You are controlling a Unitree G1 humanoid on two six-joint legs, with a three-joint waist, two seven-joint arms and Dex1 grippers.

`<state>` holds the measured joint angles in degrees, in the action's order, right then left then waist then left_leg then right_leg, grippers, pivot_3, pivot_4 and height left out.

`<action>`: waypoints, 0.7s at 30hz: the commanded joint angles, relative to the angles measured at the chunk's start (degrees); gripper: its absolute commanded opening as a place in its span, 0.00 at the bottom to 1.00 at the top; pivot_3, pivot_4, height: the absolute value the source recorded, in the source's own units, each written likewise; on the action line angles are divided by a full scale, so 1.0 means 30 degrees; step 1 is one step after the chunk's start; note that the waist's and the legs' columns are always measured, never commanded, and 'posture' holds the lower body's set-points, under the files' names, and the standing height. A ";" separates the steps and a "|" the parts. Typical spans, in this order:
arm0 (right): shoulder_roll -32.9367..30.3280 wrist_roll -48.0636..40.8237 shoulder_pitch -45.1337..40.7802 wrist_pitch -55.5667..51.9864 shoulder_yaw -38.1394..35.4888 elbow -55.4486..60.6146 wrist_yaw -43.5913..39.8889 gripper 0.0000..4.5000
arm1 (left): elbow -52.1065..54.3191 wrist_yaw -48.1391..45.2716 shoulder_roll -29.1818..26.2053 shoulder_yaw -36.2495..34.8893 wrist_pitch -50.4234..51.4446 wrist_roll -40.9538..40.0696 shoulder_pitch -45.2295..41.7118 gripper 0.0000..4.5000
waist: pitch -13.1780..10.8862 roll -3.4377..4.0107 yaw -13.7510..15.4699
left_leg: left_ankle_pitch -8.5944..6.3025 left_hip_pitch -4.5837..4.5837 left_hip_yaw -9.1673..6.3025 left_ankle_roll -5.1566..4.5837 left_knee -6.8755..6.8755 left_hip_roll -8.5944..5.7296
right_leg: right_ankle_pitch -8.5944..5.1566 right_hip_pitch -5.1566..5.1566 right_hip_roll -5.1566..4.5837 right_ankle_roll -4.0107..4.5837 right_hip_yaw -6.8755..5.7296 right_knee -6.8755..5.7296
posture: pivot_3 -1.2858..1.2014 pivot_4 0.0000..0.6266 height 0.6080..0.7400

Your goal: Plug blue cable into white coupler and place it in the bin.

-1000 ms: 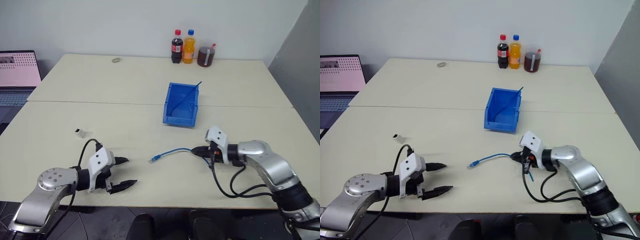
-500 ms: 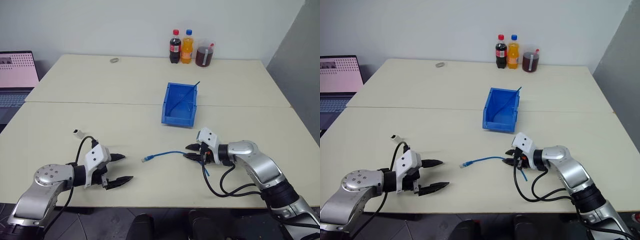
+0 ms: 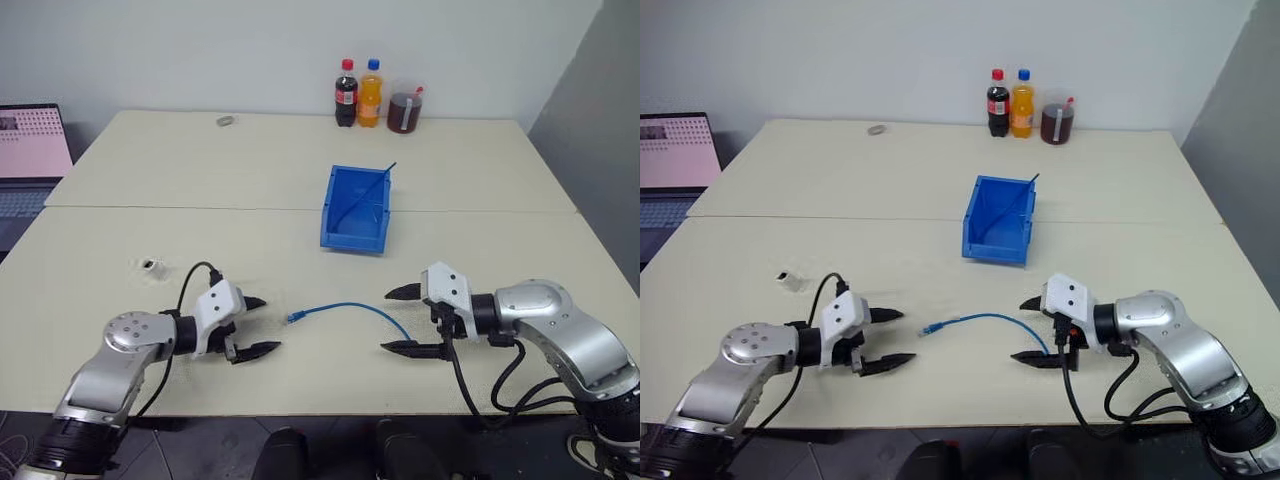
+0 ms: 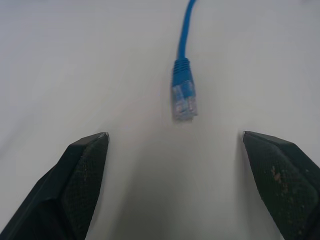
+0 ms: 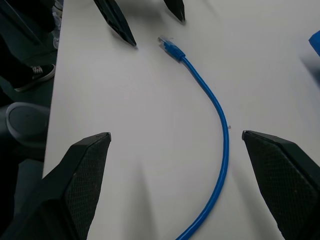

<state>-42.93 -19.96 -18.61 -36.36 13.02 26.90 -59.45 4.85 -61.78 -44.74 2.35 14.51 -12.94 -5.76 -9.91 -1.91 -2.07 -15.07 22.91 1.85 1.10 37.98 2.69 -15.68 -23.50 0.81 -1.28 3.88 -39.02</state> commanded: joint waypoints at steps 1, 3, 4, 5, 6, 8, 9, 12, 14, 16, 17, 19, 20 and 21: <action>0.0007 -0.0158 0.0022 -0.0216 -0.0209 0.1255 0.0607 1.00 | 0.0239 0.0259 0.0038 0.0890 -0.0023 0.0834 -0.0496 1.00 | 0.0001 0.0001 0.0075 | 0.0000 -0.0004 -0.0009 0.0000 0.0004 -0.0003 | 0.0000 0.0002 0.0001 0.0000 -0.0009 -0.0005 | 0.52 0.24 1.00; 0.0144 -0.0155 0.0055 -0.0378 -0.0186 0.1506 0.0940 1.00 | 0.0114 0.0490 0.0256 0.1418 0.0212 0.1215 -0.0836 1.00 | 0.0002 0.0003 0.0092 | 0.0000 -0.0005 -0.0013 0.0000 0.0005 -0.0008 | -0.0006 0.0007 0.0007 -0.0011 -0.0014 -0.0007 | 0.52 0.24 1.00; 0.0180 -0.0158 0.0073 -0.0451 -0.0169 0.1607 0.1053 1.00 | 0.0043 0.0598 0.0345 0.1624 0.0371 0.1345 -0.0985 1.00 | 0.0006 0.0004 0.0112 | 0.0001 -0.0006 -0.0011 0.0000 0.0006 -0.0014 | -0.0007 0.0012 0.0008 -0.0012 -0.0014 -0.0006 | 0.52 0.24 1.00; 0.0184 -0.0141 0.0099 -0.0503 -0.0157 0.1699 0.1149 1.00 | -0.0036 0.0692 0.0439 0.1816 0.0369 0.1493 -0.1117 0.96 | 0.0007 0.0004 0.0150 | 0.0001 -0.0008 -0.0010 0.0000 0.0009 -0.0022 | -0.0006 0.0019 0.0007 -0.0012 -0.0014 -0.0005 | 0.52 0.24 1.00; 0.0173 -0.0148 0.0126 -0.0563 -0.0163 0.1776 0.1221 1.00 | -0.0084 0.0766 0.0516 0.1980 0.0414 0.1586 -0.1220 0.92 | 0.0008 0.0004 0.0190 | 0.0001 -0.0009 -0.0009 0.0000 0.0015 -0.0030 | -0.0002 0.0028 0.0002 -0.0013 -0.0014 -0.0001 | 0.52 0.24 1.00; 0.0150 -0.0183 0.0179 -0.0674 -0.0206 0.1899 0.1366 1.00 | -0.0187 0.0913 0.0699 0.2338 0.0560 0.1802 -0.1434 0.84 | 0.0011 0.0001 0.0214 | 0.0001 -0.0007 -0.0010 0.0000 0.0022 -0.0041 | 0.0002 0.0038 -0.0006 -0.0020 -0.0015 0.0005 | 0.52 0.24 1.00; 0.0152 -0.0191 0.0199 -0.0721 -0.0230 0.1941 0.1441 1.00 | -0.0210 0.0931 0.0777 0.2532 0.0718 0.1855 -0.1529 0.79 | 0.0016 0.0008 0.0231 | 0.0001 -0.0009 -0.0010 0.0000 0.0025 -0.0040 | 0.0003 0.0043 -0.0007 -0.0021 -0.0016 0.0008 | 0.52 0.24 1.00; 0.0184 -0.0251 0.0253 -0.0858 -0.0322 0.2058 0.1631 1.00 | -0.0165 0.0919 0.0864 0.3005 0.1286 0.2013 -0.1603 0.65 | 0.0028 0.0015 0.0240 | 0.0001 -0.0031 -0.0015 -0.0001 0.0029 -0.0042 | -0.0004 0.0066 -0.0008 -0.0041 -0.0019 0.0009 | 0.52 0.24 1.00; 0.0190 -0.0360 0.0297 -0.0972 -0.0397 0.2169 0.1737 1.00 | -0.0240 0.0999 0.0872 0.3157 0.1456 0.2089 -0.1597 0.54 | 0.0039 0.0029 0.0239 | 0.0002 -0.0046 -0.0015 -0.0002 0.0030 -0.0039 | -0.0007 0.0076 -0.0005 -0.0053 -0.0017 0.0006 | 0.52 0.24 1.00; 0.0184 -0.0473 0.0356 -0.1092 -0.0489 0.2278 0.1817 1.00 | -0.0289 0.1039 0.0900 0.3213 0.1827 0.1957 -0.1616 0.44 | 0.0050 0.0046 0.0237 | 0.0002 -0.0060 -0.0012 -0.0003 0.0030 -0.0039 | -0.0008 0.0086 -0.0005 -0.0060 -0.0014 0.0003 | 0.52 0.24 1.00; 0.0185 -0.0544 0.0388 -0.1168 -0.0549 0.2334 0.1861 1.00 | -0.0297 0.1054 0.0902 0.3218 0.1992 0.1882 -0.1615 0.41 | 0.0053 0.0050 0.0235 | 0.0003 -0.0063 -0.0011 -0.0003 0.0030 -0.0039 | -0.0006 0.0087 -0.0005 -0.0062 -0.0010 0.0002 | 0.52 0.24 1.00; 0.0180 -0.0759 0.0454 -0.1332 -0.0718 0.2456 0.1958 1.00 | -0.0338 0.1096 0.0866 0.3173 0.2275 0.1802 -0.1591 0.30 | 0.0057 0.0051 0.0232 | 0.0004 -0.0066 -0.0013 -0.0005 0.0031 -0.0038 | -0.0005 0.0089 -0.0002 -0.0064 -0.0011 -0.0002 | 0.52 0.24 1.00; 0.0187 -0.0920 0.0482 -0.1441 -0.0838 0.2519 0.2031 1.00 | -0.0332 0.1135 0.0830 0.3086 0.2469 0.1724 -0.1550 0.26 | 0.0058 0.0051 0.0231 | 0.0004 -0.0067 -0.0014 -0.0005 0.0031 -0.0036 | -0.0005 0.0089 -0.0002 -0.0065 -0.0011 -0.0003 | 0.52 0.24 1.00; 0.0207 -0.1119 0.0506 -0.1564 -0.0980 0.2581 0.2102 1.00 | -0.0282 0.1184 0.0810 0.2922 0.2720 0.1560 -0.1489 0.21 | 0.0061 0.0053 0.0220 | 0.0004 -0.0067 -0.0013 -0.0005 0.0031 -0.0036 | -0.0005 0.0090 -0.0001 -0.0065 -0.0010 -0.0004 | 0.52 0.24 1.00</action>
<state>-42.34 -21.61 -17.01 -40.64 12.36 32.39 -53.65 5.73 -59.32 -42.13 9.76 19.57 -9.85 -11.63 -9.72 -1.76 -1.41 -15.05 22.71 1.81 1.08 38.07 2.59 -15.70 -23.23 0.81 -1.47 3.86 -39.03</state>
